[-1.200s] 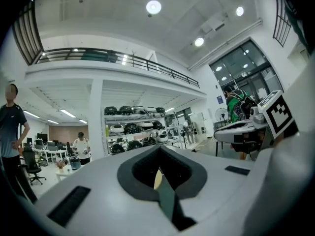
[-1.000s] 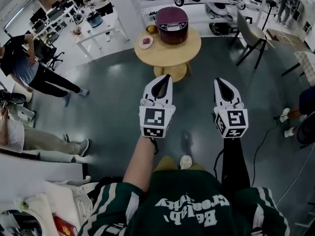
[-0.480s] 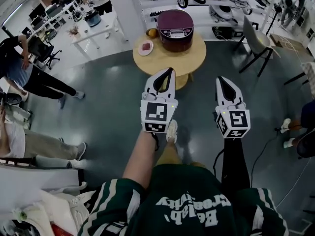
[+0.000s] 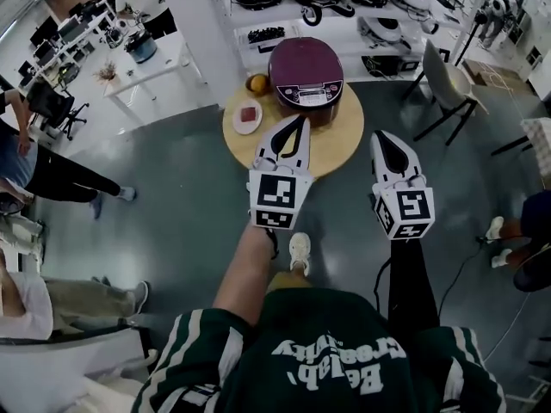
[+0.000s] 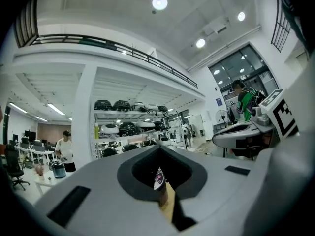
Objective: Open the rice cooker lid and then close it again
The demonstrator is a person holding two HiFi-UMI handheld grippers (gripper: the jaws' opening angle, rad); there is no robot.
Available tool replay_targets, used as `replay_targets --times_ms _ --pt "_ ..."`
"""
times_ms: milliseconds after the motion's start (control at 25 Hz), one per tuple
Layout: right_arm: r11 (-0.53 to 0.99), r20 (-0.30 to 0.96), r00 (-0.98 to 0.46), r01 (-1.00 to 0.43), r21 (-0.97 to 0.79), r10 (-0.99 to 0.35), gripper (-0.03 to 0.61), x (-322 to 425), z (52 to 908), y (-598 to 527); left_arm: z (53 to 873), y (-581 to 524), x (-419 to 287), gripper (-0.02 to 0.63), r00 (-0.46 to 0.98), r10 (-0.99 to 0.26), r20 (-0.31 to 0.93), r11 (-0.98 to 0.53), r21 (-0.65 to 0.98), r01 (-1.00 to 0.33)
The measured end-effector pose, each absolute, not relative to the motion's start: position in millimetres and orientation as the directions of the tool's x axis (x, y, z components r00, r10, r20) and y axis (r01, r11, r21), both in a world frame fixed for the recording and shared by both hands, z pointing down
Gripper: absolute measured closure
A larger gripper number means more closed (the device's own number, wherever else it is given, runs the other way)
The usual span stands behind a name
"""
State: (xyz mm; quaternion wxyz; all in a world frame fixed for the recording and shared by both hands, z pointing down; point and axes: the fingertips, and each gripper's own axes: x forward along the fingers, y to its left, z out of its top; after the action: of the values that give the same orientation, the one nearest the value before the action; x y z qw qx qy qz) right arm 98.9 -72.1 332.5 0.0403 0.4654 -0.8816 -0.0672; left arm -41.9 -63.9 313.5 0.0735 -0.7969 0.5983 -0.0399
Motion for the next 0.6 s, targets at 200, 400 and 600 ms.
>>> replay_targets --times_ms 200,400,600 --pt "0.538 0.029 -0.541 -0.827 0.163 -0.841 0.574 64.7 328.1 -137.9 316.3 -136.0 -78.5 0.614 0.302 -0.953 -0.002 -0.299 -0.144 -0.943" --pt "0.525 0.051 -0.524 -0.836 0.16 -0.85 0.574 38.9 336.4 -191.5 326.8 -191.3 -98.1 0.614 0.331 -0.943 0.017 -0.33 -0.137 -0.934" --pt "0.531 0.078 -0.526 -0.832 0.161 -0.847 0.574 16.1 340.9 -230.9 337.5 -229.6 -110.0 0.614 0.357 -0.933 0.042 -0.359 -0.118 -0.926"
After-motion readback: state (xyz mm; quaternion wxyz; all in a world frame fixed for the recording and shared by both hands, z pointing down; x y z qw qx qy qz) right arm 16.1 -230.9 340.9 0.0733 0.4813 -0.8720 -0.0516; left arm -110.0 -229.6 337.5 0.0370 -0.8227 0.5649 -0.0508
